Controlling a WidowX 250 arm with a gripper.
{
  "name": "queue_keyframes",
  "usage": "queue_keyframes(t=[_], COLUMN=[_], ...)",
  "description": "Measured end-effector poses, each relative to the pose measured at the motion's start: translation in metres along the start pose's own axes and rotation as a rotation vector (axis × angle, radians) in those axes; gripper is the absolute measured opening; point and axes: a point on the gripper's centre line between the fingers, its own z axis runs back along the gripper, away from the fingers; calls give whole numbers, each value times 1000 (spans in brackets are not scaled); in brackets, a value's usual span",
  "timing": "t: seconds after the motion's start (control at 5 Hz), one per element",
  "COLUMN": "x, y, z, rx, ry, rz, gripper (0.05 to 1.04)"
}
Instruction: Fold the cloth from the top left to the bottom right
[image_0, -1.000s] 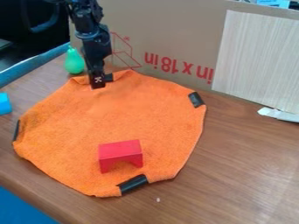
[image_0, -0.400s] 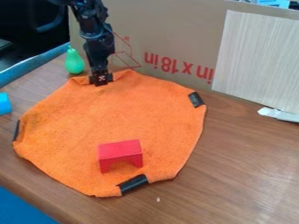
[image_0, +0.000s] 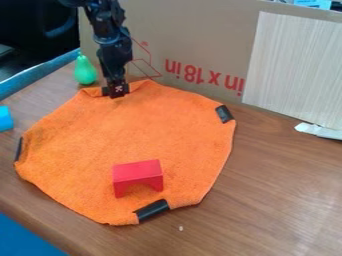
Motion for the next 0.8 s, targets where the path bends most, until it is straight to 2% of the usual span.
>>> queue_keyframes(t=[0.2, 0.4, 0.6, 0.8], x=[-1, 0, -2, -3], y=[1, 3, 0, -5], z=[-7, -10, -13, -17], rx=[-2, 17, 15, 12], ry=[13, 1, 3, 1], rz=[6, 29, 36, 35], gripper=[948, 663, 323, 157])
